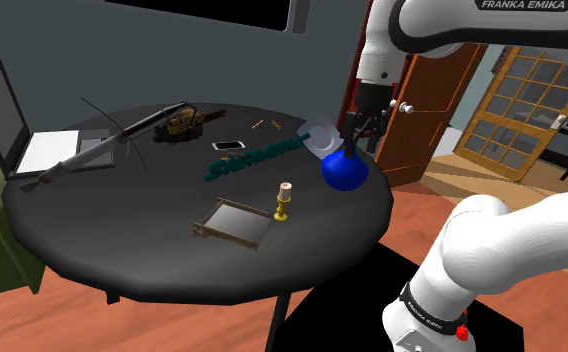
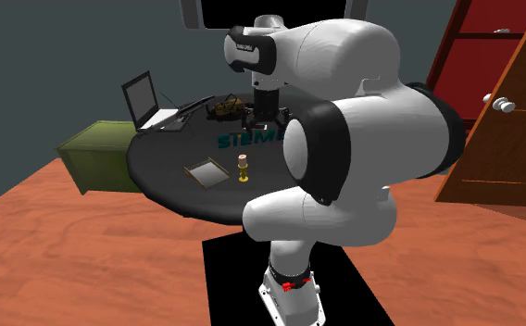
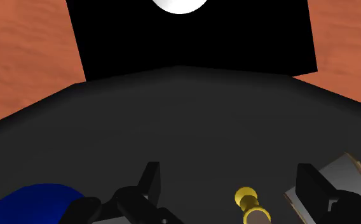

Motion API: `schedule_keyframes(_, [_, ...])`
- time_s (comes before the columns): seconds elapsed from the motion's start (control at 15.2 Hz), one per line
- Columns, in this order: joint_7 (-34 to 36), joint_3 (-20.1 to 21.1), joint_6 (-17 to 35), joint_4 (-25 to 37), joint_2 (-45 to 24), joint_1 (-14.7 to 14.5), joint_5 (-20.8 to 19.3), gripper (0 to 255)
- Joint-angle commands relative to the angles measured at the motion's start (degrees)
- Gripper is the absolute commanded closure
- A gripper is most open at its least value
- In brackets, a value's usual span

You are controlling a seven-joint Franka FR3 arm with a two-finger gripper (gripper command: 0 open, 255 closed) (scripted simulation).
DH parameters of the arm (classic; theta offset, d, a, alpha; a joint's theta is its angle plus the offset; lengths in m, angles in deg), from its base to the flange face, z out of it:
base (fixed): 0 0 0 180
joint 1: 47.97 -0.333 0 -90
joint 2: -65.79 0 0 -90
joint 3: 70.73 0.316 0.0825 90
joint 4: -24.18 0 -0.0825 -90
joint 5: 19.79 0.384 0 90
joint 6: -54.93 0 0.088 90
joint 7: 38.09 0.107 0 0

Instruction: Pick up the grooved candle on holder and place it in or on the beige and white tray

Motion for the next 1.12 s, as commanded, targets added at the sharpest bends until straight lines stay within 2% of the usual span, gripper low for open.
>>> schedule_keyframes(0.0, [0.0,0.0,0.0,0.0,0.0,0.0,0.0,0])
schedule_keyframes(0.53, [0.7,2.7,18.8,-5.1,-10.6,-2.0,0.2,0])
schedule_keyframes(1.06, [2.2,5.4,36.7,-4.4,-26.0,-3.4,-0.9,0])
